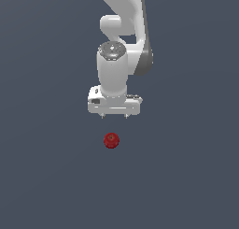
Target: Pick up the object and move it to a goal position.
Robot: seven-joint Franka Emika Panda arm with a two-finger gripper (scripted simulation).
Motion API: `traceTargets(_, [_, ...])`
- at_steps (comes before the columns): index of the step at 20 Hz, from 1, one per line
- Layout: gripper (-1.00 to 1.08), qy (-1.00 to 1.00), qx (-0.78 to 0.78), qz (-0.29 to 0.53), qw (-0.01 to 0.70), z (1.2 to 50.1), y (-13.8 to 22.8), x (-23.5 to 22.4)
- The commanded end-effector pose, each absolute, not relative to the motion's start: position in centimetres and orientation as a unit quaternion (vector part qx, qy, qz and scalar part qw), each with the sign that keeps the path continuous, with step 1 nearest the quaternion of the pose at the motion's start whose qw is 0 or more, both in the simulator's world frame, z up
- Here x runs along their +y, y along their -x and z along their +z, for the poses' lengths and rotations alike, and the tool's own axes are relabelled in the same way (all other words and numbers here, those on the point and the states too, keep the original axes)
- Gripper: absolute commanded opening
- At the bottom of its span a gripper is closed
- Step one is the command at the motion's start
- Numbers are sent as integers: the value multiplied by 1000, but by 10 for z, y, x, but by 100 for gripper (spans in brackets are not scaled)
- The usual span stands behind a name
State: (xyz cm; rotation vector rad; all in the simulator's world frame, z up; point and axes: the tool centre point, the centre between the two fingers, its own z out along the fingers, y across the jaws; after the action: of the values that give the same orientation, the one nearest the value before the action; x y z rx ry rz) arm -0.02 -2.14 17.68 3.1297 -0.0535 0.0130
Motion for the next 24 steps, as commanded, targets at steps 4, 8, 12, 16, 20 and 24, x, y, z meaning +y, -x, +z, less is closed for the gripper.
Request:
traceTargets(4, [100,-1000,-12,3,3,177,1,-16])
traceTargets(8, [100,-1000,4,1,-5,179,4,2])
traceTargets(12, [100,-1000,7,0,-7,180,5,7])
traceTargets(16, [100,-1000,12,0,-7,178,4,5])
traceTargets(20, [100,-1000,28,0,-6,175,1,4])
traceTargets(24, [100,-999,54,0,-4,168,-4,0])
